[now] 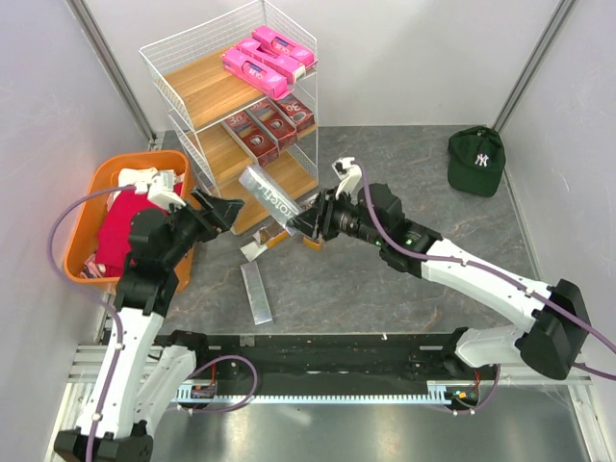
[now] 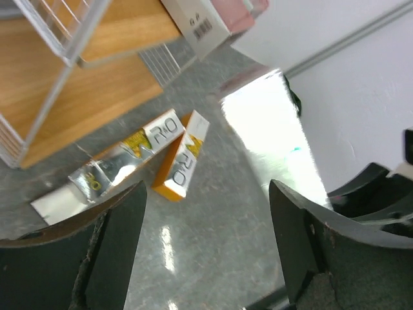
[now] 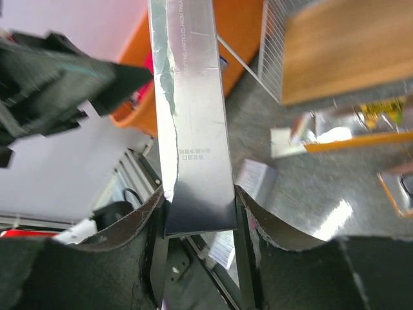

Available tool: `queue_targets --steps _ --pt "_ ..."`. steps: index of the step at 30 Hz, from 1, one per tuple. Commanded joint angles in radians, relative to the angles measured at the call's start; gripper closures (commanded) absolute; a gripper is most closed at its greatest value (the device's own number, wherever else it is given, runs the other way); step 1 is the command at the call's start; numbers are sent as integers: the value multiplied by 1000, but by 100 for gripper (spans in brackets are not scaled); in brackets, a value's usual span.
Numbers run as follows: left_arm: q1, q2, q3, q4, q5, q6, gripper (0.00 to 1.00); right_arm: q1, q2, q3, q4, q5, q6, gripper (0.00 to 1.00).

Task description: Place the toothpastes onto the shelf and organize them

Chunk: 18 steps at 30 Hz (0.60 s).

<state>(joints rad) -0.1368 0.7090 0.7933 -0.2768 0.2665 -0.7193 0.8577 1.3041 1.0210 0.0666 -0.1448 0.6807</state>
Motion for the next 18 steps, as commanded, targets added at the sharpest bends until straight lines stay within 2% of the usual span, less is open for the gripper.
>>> queue_targets --steps 1,10,18 --pt "3 -81 52 -82 -157 107 17 -19 -48 131 47 -53 -13 91" --pt "3 -100 75 -105 -178 118 16 -28 30 392 12 2 -92 91" --pt "3 -57 101 -96 -132 150 16 -54 260 694 -25 -25 -69 89"
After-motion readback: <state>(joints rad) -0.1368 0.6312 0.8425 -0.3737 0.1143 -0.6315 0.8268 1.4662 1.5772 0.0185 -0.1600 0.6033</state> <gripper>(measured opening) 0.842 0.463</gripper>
